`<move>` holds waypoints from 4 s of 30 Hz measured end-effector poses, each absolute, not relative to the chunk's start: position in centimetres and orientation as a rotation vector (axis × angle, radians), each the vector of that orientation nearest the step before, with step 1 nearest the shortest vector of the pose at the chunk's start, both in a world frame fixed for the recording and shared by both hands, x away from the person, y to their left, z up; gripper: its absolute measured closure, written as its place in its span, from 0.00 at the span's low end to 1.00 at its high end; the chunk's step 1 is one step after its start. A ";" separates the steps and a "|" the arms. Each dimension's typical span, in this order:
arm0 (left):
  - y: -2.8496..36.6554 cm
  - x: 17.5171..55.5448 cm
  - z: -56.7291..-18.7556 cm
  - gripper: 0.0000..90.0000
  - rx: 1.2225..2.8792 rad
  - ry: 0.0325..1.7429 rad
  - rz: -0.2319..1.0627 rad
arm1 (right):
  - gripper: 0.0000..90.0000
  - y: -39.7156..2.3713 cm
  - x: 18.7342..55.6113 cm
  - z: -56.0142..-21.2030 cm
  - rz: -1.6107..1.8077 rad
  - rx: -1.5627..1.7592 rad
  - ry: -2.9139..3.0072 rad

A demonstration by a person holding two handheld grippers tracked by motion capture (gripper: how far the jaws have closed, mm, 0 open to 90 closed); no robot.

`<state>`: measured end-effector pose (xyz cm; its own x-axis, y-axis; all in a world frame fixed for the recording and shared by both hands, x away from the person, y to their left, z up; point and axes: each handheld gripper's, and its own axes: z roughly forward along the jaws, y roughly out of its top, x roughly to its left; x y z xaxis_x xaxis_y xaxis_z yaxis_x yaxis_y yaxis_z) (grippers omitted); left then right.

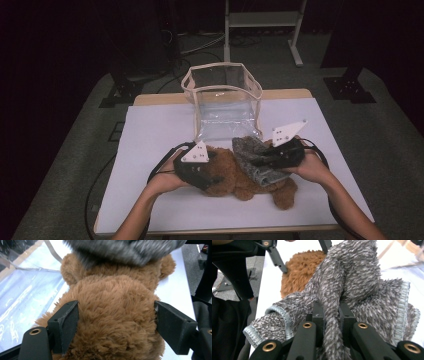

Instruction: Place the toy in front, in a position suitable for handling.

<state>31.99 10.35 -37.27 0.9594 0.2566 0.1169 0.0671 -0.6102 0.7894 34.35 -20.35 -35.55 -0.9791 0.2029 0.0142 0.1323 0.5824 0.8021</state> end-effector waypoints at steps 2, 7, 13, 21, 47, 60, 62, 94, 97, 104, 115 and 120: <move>10.3 32.1 -37.3 0.24 2.228 0.228 0.271 | 0.87 -21.6 34.0 -35.5 1.376 0.313 2.711; 10.2 32.3 -37.2 0.25 2.236 0.221 0.275 | 0.87 -25.3 33.0 -36.0 1.387 0.424 2.673; 10.0 32.3 -37.4 0.22 2.237 0.231 0.267 | 0.87 -29.4 32.3 -38.4 1.422 0.581 2.625; 10.4 32.6 -37.6 0.22 2.233 0.235 0.258 | 0.86 -35.9 30.7 -41.5 1.311 0.846 2.566; 11.0 32.6 -37.3 0.18 2.197 0.227 0.246 | 0.45 -37.5 28.5 -40.5 1.493 0.824 2.362; 13.3 31.5 -37.9 0.15 2.183 0.216 0.331 | 0.41 -28.3 29.4 -39.0 1.529 0.463 2.457; 13.5 31.5 -38.4 0.13 2.179 0.230 0.328 | 0.40 -27.8 29.4 -39.2 1.522 0.449 2.472; 14.9 31.0 -36.4 0.42 2.142 0.375 0.182 | 0.83 -22.4 30.6 -35.0 1.528 0.498 2.546; 15.5 30.7 -36.1 0.41 2.154 0.394 0.159 | 0.83 -21.9 30.4 -34.8 1.513 0.489 2.583; 16.7 31.3 -38.3 0.29 2.195 0.490 0.165 | 0.76 -20.2 31.5 -38.2 1.506 0.496 2.630; 15.7 31.1 -37.8 0.24 2.187 0.405 0.247 | 0.57 -23.0 31.4 -37.5 1.548 0.443 2.561; 16.0 31.2 -37.9 0.24 2.194 0.409 0.235 | 0.54 -25.1 32.4 -38.2 1.535 0.479 2.529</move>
<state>31.19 16.02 -37.95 0.9281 0.3715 0.0239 0.2075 -0.5695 0.7954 32.44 -25.10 -38.21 -0.9387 0.3422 0.0414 0.1946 0.4271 0.8830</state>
